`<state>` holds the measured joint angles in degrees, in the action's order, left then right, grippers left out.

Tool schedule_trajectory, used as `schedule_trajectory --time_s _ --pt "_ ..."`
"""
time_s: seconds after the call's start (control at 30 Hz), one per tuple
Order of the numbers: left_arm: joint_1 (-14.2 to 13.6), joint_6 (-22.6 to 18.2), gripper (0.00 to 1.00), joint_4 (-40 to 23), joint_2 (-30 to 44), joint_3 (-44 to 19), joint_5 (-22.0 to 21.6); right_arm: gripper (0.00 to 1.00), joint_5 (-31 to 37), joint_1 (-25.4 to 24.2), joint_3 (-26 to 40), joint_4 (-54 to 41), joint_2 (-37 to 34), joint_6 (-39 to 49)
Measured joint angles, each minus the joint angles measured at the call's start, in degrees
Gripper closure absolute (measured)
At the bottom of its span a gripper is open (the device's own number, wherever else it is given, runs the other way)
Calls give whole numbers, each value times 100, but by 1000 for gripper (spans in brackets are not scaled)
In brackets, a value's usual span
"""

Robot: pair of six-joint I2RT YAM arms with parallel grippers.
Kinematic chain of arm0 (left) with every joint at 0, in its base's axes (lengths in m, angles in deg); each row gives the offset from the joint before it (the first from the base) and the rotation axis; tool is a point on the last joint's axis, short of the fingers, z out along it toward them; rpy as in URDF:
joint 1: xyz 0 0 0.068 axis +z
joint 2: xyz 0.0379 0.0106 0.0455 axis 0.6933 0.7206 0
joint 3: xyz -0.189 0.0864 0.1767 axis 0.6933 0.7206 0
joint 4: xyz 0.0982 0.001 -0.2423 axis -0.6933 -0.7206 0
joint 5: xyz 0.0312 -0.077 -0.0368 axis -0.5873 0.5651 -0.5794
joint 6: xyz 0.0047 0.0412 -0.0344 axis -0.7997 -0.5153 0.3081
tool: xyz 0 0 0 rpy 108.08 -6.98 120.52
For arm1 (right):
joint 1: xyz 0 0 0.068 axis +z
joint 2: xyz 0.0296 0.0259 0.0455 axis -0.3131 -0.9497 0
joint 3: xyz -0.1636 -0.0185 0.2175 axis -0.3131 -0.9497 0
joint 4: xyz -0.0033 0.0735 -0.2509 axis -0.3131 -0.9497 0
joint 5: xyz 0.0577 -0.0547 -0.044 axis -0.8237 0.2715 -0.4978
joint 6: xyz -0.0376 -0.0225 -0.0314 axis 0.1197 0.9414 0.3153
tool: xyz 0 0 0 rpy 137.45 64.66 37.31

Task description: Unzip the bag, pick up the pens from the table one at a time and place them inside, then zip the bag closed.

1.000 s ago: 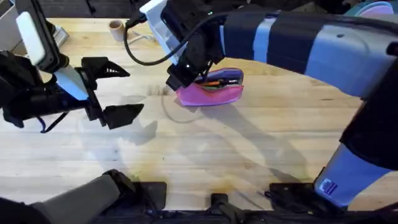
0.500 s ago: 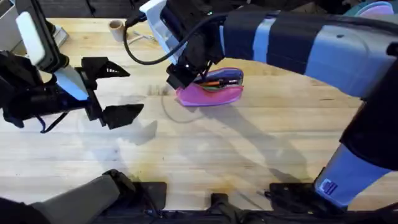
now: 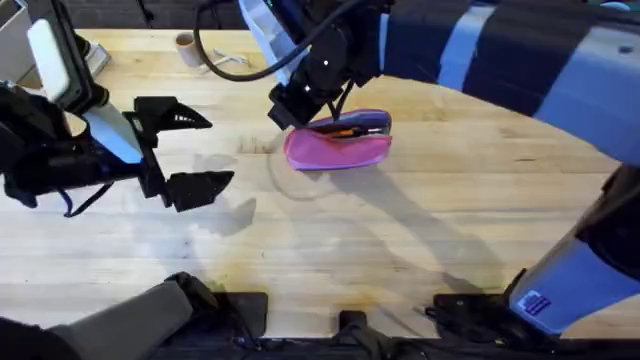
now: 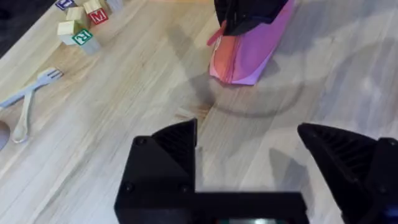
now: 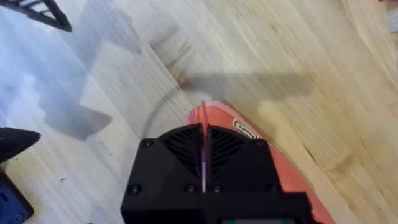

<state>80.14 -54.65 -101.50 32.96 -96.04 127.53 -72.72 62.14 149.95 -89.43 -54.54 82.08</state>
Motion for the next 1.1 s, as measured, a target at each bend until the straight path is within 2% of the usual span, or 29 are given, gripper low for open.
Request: schedule_trajectory --time_s 0.3,0.4,0.43,0.6,0.67,0.73,0.9,1.1 --pt "-61 0 8 -52 0 0 0 970 0 0 2 0 36 0" --pt "-230 0 8 -18 0 0 0 971 -1 0 2 3 36 0" --pt "-451 0 8 44 22 0 2 971 0 0 2 3 36 0" --pt "-769 -1 8 166 414 -4 78 971 -1 0 2 5 36 2" --pt "-967 -48 8 273 880 -4 287 971 0 0 2 5 36 2" --pt "-1379 -324 8 500 1680 -9 768 971 0 0 2 5 36 2" --pt "-1604 -385 8 926 2184 -9 1095 971 0 0 2 5 36 2" --pt "-1723 -385 8 1386 2548 -9 1429 971 0 0 2 7 36 2"
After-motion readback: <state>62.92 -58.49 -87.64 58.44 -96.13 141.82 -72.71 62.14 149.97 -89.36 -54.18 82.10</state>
